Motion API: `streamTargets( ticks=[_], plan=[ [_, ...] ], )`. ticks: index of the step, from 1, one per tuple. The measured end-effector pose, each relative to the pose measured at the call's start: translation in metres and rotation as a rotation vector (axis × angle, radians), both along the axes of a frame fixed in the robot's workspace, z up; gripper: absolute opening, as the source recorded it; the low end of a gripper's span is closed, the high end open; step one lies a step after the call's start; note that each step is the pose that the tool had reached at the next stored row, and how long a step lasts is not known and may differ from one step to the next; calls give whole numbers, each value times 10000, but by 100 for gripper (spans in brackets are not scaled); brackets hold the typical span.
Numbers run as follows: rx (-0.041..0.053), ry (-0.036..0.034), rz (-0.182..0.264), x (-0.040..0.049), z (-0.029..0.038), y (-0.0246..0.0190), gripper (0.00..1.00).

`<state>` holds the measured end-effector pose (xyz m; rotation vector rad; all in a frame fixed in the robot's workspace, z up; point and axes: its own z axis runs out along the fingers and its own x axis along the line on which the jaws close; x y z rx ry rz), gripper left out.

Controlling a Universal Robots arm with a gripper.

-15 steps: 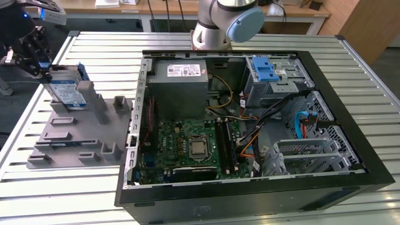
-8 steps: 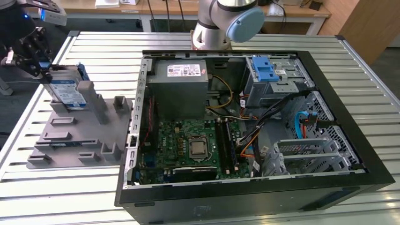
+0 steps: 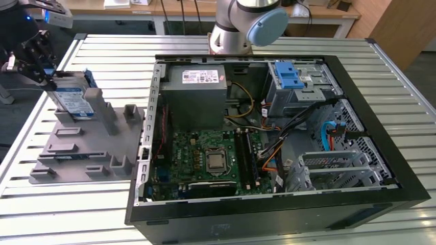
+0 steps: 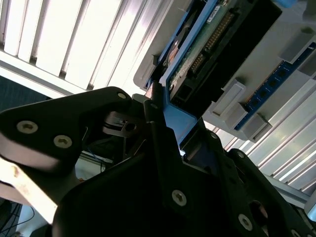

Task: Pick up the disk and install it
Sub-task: 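Pick up the disk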

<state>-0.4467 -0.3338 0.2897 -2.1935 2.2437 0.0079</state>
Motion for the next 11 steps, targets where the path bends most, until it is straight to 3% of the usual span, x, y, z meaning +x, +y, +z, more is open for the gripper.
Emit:
streamTargets(
  ticks=[11],
  plan=[
    [1, -2, 0, 0, 23, 0, 36]
  ],
)
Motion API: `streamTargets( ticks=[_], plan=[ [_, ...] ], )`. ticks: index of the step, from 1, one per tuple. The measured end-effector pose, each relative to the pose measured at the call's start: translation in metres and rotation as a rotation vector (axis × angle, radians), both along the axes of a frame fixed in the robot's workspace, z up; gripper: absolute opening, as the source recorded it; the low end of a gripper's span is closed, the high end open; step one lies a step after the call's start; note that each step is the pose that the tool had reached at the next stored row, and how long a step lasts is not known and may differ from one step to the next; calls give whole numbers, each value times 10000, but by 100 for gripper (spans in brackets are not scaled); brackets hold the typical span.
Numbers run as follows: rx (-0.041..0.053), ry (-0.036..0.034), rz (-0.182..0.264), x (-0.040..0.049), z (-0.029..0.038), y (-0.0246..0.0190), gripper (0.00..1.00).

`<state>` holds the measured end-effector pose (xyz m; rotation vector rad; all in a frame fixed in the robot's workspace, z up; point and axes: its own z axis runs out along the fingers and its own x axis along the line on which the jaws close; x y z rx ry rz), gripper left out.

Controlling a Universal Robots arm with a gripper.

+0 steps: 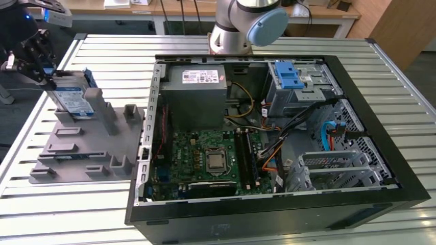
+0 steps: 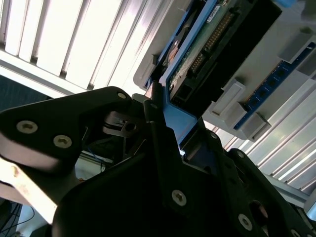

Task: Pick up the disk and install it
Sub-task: 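Pick up the disk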

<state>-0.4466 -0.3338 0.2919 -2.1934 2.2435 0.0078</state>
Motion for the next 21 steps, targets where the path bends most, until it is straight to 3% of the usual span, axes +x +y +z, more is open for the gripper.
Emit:
streamTargets(
  ticks=[21],
  plan=[
    [-1, 3, 0, 0, 75, 0, 36]
  ],
)
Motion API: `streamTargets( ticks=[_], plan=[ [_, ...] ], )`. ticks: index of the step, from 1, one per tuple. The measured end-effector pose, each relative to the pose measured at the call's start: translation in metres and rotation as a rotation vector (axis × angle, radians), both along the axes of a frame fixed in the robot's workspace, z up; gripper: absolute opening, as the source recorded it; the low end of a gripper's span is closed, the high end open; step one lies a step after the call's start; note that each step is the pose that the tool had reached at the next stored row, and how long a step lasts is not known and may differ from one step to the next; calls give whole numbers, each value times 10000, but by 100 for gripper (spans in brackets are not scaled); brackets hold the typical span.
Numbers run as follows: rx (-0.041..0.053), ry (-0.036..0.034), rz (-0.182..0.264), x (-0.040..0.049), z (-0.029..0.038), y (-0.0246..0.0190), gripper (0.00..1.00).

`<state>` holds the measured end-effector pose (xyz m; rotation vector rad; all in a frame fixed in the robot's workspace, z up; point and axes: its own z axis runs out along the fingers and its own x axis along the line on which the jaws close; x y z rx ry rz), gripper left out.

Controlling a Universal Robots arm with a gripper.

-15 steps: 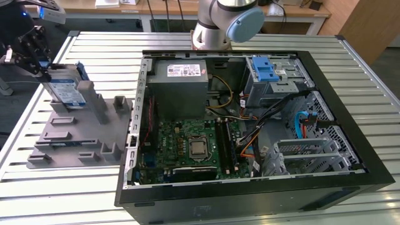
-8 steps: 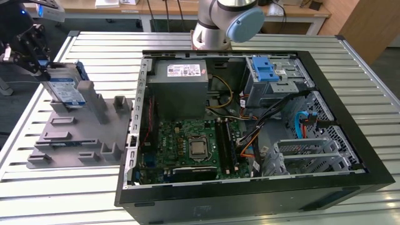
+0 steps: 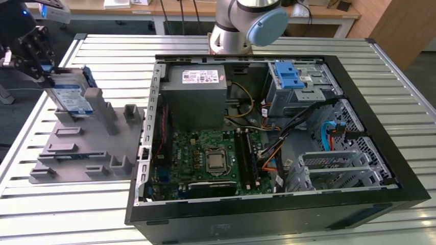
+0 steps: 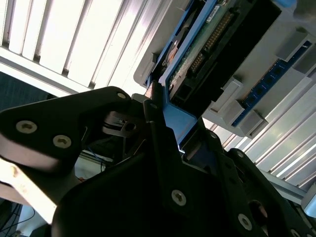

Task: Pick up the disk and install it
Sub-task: 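Pick up the disk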

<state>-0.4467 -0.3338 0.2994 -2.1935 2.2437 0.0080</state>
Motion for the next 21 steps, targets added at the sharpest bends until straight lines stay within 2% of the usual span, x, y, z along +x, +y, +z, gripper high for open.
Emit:
streamTargets(
  ticks=[21],
  plan=[
    [1, -2, 0, 0, 86, 0, 36]
  ],
)
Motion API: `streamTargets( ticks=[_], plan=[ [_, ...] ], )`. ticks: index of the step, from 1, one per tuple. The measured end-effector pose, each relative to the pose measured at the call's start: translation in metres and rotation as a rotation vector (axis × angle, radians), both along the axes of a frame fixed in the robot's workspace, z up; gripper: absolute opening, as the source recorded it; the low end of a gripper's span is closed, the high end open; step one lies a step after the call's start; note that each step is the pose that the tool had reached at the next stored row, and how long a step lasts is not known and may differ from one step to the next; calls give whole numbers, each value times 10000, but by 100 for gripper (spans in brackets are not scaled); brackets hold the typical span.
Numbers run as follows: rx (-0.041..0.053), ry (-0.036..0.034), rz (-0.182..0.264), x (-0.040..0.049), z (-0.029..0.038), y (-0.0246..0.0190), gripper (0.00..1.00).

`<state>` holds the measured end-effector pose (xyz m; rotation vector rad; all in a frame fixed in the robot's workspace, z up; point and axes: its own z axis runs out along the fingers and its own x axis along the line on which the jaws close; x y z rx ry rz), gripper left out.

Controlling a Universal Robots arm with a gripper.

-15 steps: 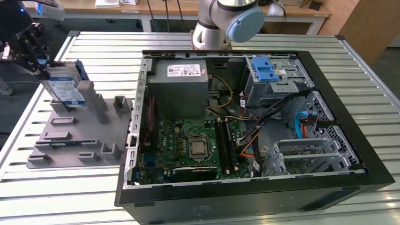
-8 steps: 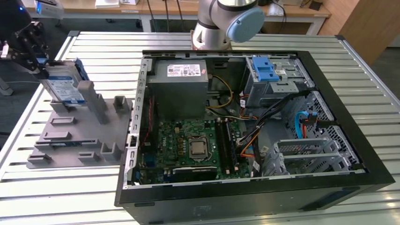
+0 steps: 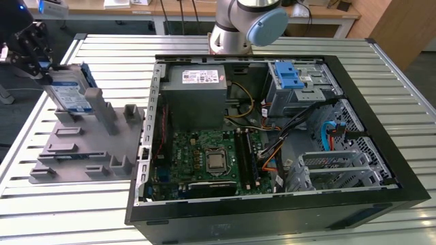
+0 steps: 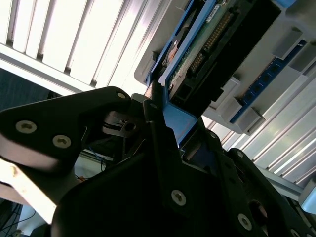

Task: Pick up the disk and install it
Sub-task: 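Pick up the disk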

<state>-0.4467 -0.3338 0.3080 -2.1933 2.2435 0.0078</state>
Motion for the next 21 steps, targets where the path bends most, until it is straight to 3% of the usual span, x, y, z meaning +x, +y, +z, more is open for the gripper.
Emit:
streamTargets(
  ticks=[21],
  plan=[
    [0, 2, 1, 0, 89, 0, 36]
  ],
)
